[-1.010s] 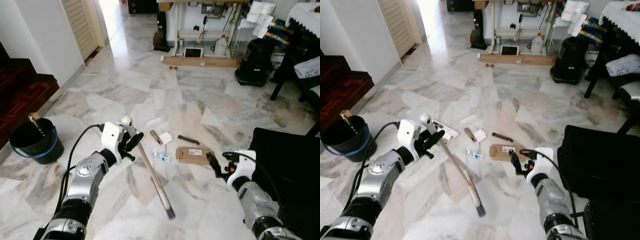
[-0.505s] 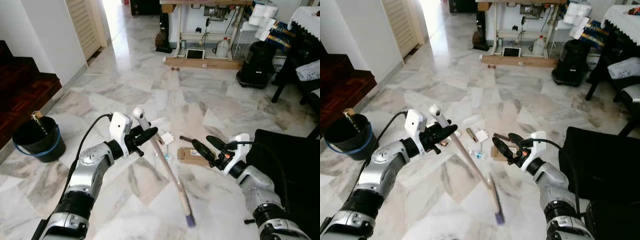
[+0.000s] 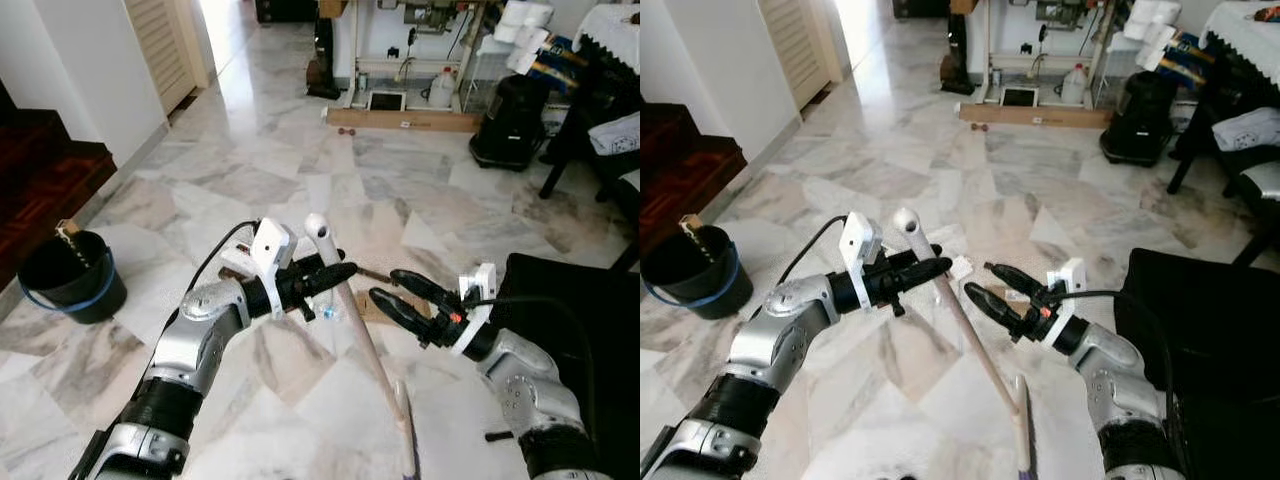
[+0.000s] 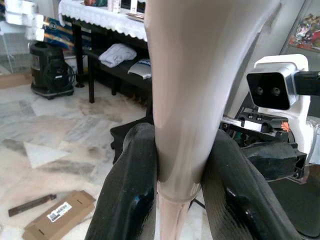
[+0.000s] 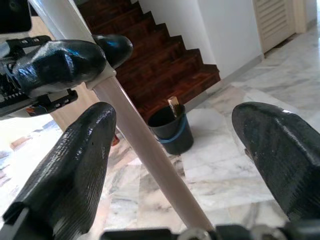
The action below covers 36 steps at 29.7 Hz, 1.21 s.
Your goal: Sweep floor
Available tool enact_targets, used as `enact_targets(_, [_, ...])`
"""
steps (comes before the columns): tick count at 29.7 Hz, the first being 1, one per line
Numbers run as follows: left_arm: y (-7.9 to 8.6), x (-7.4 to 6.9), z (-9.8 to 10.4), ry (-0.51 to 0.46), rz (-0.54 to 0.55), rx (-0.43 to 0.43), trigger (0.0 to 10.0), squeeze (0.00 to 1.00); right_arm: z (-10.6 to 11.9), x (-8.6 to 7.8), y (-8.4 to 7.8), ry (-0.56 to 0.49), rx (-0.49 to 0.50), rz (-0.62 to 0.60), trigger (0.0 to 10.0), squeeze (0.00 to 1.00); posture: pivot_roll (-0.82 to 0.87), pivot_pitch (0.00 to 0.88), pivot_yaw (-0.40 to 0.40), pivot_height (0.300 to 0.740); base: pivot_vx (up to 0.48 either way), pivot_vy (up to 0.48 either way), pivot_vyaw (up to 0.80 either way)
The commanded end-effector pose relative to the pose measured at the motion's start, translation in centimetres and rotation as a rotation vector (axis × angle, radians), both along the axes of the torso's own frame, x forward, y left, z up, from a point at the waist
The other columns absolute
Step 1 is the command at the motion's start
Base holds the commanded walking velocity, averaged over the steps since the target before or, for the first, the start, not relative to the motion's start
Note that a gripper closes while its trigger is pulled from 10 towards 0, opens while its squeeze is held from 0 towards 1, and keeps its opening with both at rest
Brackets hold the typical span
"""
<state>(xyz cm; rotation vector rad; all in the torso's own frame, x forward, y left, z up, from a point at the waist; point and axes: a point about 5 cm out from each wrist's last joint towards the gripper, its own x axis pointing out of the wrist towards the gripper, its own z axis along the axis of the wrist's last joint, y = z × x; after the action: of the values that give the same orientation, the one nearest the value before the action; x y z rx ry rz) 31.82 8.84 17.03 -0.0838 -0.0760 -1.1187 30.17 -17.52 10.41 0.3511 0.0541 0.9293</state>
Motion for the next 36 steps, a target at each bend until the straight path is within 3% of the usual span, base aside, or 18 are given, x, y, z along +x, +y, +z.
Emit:
enact_targets(1, [-0.4, -0.3, 1.5, -0.057, -0.038, -0.014, 10.0, 0.0, 0.4, -0.3, 0.3, -0.014, -0.004, 0.037, 10.0, 0.0, -0.08, 0.012, 0.042, 0.74, 0.0, 0.0, 0.0])
enact_targets(6, [-0.6, -0.2, 1.6, -0.066, -0.027, -0.019, 10.0, 0.0, 0.5, 0.0, 0.2, -0.018, -0.022, 0.01, 10.0, 0.0, -0.08, 0.005, 0.04, 0.74, 0.0, 0.0, 0.0])
enact_targets(9, [0.2, 0.3, 1.2, -0.07, 0.106, -0.022, 10.0, 0.0, 0.6, 1.0, -0.6, -0.021, -0.041, -0.152, 10.0, 0.0, -0.09, 0.0, 0.05, 0.74, 0.0, 0.0, 0.0])
enact_targets(15, [2.1, 0.6, 0.8, -0.035, 0.24, -0.07, 10.0, 0.0, 0.7, 1.7, -1.4, -0.015, -0.042, -0.325, 10.0, 0.0, -0.09, 0.0, 0.057, 0.74, 0.0, 0.0, 0.0])
enact_targets(22, [2.6, 0.1, 0.4, -0.019, 0.224, -0.046, 10.0, 0.0, 0.4, 1.4, -0.6, -0.011, -0.024, -0.323, 10.0, 0.0, -0.08, 0.0, 0.065, 0.74, 0.0, 0.0, 0.0])
enact_targets(31, [1.9, 0.0, 0.6, -0.008, 0.172, -0.045, 10.0, 0.0, 0.6, 1.2, -0.4, -0.035, 0.0, -0.327, 10.0, 0.0, -0.08, 0.007, 0.061, 0.74, 0.0, 0.0, 0.0])
enact_targets(35, [1.2, -0.2, 1.2, -0.012, 0.09, -0.061, 10.0, 0.0, 1.0, 0.7, 0.4, -0.029, 0.008, -0.209, 10.0, 0.0, -0.08, 0.012, 0.052, 0.74, 0.0, 0.0, 0.0])
enact_targets(36, [0.7, -0.2, 1.7, -0.02, 0.058, -0.066, 10.0, 0.0, 1.1, 0.3, 1.2, -0.036, -0.004, -0.13, 10.0, 0.0, -0.08, 0.01, 0.047, 0.74, 0.0, 0.0, 0.0])
